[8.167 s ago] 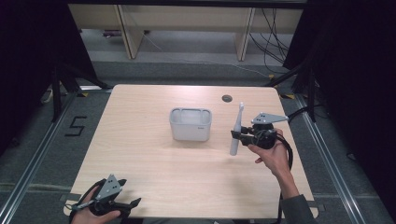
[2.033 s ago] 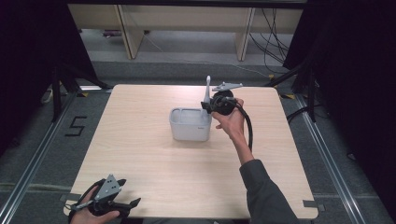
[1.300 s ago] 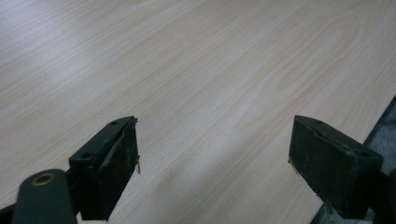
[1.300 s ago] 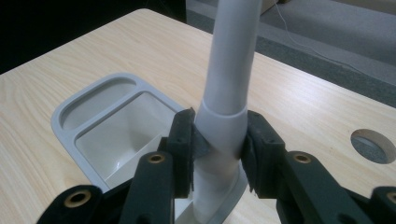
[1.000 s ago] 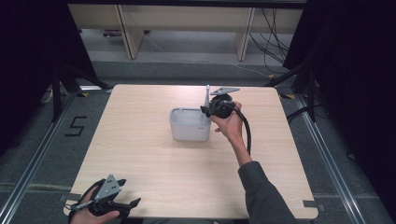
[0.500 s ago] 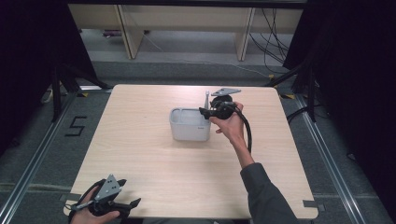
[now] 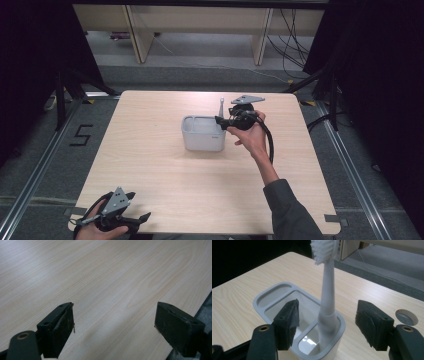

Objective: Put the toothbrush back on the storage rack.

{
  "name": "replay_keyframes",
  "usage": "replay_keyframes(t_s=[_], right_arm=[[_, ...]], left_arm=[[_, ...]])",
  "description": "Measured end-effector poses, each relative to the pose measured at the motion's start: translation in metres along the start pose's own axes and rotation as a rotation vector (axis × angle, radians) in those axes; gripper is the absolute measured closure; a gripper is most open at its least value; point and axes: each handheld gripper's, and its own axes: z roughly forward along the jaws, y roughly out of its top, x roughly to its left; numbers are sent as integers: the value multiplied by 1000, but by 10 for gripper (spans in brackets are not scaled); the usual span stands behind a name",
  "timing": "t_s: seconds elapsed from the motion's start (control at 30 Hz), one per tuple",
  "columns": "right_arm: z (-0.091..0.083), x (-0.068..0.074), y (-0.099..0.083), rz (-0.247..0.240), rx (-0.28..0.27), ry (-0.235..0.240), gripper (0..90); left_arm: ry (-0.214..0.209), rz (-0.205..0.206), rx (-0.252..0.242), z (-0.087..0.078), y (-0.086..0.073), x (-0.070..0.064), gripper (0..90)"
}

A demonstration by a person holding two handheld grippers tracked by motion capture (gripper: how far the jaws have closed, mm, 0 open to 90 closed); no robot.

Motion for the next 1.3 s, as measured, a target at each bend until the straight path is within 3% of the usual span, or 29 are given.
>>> replay_keyframes(t_s=[0.17, 0.23, 0.27, 0.3, 0.37, 0.4, 0.43, 0.53, 0.63, 0.67, 0.7, 0.73, 0.77, 0.8, 0.83, 0.93, 1.03, 1.2, 1.27, 1.3], right_arm=[[-7, 2, -1, -17, -27, 2, 357], [-9, 4, -3, 8, -31, 15, 352], [-10, 3, -4, -19, -33, 4, 351], [-12, 6, -6, 16, -21, 5, 351], [-13, 5, -8, -12, -37, 11, 347], [-15, 8, -9, 10, -28, 8, 347], [-16, 6, -10, -23, -46, 3, 347], [-20, 7, -12, -15, -43, 20, 344], [-23, 9, -16, -3, -46, 17, 342], [-23, 9, -18, -3, -58, 16, 341], [-24, 8, -19, -21, -58, 24, 341], [-25, 10, -21, 1, -64, 27, 340], [-25, 9, -23, -9, -66, 39, 339], [-26, 10, -24, 2, -65, 28, 338], [-27, 8, -25, -31, -48, 30, 332], [-27, 9, -29, -16, -40, 33, 331], [-30, 8, -31, -17, -30, 30, 330], [-33, 8, -33, -20, -43, 25, 328], [-35, 8, -35, -13, -42, 29, 329], [-35, 8, -36, -13, -40, 43, 329]], left_arm=[[0, 8, 16, -1, 0, 1, 154], [0, -9, 12, 0, 0, -1, 154], [-1, 8, 18, -1, 0, 1, 154], [1, 8, 26, -1, 0, 1, 154], [3, 7, 20, -1, 0, 1, 154], [-7, -22, 4, 0, 0, -2, 154], [-9, -28, -3, 1, -1, -2, 154], [-1, 12, 6, 0, 0, 1, 154], [1, -28, 2, 1, -1, -2, 154], [0, -8, 5, 1, -1, 0, 154], [-8, -32, -3, 1, -1, -2, 154], [-9, -37, -7, 2, -1, -3, 154], [2, 13, 6, 1, -1, 1, 154], [1, 2, 6, 1, -1, 0, 154], [-6, -29, -6, 1, -1, -3, 154], [-6, -2, 4, 0, -1, 0, 154], [-8, -23, -4, 1, -1, -2, 154], [-7, -13, -12, 0, -2, -2, 154], [-2, 12, -20, 0, -1, 0, 154], [-9, -25, -25, 0, -1, -3, 154]])
